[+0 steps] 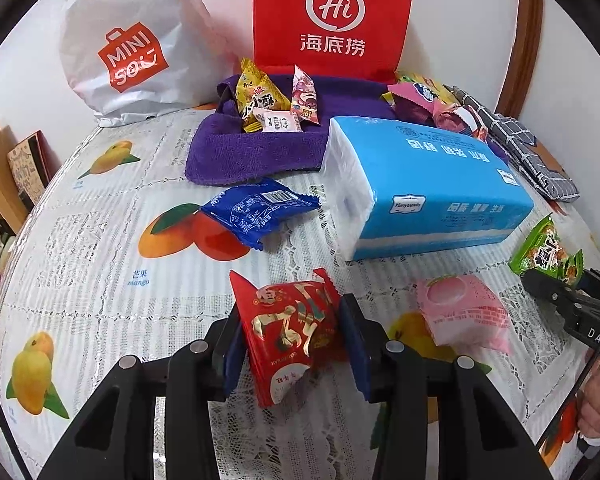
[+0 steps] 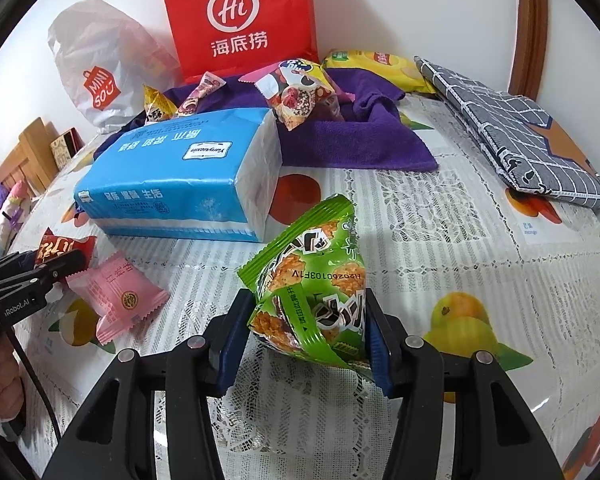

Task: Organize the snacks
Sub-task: 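Carry the red-gold packet and green snack bag toward the purple towel with both tools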

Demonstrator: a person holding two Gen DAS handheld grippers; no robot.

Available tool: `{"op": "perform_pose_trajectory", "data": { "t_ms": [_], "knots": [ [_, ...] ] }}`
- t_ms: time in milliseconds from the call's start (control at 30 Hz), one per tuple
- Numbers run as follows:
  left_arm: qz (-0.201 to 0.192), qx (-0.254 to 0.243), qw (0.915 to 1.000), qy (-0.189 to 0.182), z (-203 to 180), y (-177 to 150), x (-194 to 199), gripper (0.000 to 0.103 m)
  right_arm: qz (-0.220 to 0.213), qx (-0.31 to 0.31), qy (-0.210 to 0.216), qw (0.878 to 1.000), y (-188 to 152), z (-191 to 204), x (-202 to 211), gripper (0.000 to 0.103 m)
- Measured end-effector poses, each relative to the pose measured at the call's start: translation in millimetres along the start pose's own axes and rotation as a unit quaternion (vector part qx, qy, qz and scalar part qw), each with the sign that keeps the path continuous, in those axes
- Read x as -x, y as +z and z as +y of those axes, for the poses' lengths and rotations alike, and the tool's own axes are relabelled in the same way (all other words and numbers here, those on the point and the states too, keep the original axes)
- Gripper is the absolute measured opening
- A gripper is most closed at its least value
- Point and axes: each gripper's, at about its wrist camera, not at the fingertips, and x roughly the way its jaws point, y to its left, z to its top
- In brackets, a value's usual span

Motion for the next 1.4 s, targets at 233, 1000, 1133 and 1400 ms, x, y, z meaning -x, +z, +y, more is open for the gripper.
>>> {"op": "perform_pose_trajectory", "data": {
  "t_ms": [233,1000,1133,1400],
  "knots": [
    [-0.001,0.000,0.9999,-0.012,3,0,3,0.039,-0.007,0.009,0.016,1.000,-2,2,5,0.050],
    [-0.054,0.011,0.9975,-0.045,4,87,85,0.037,-0.093,0.032,-0.011,0.995,98,21,91,0.050],
    [-0.062,0.017,0.9971,-0.042,6,112,87,0.037,-0.103,0.033,-0.015,0.994,126,25,94,0.050],
    [-0.058,0.024,0.9971,-0.041,6,158,73,0.037,-0.092,0.029,-0.019,0.995,170,23,74,0.050]
  ]
}}
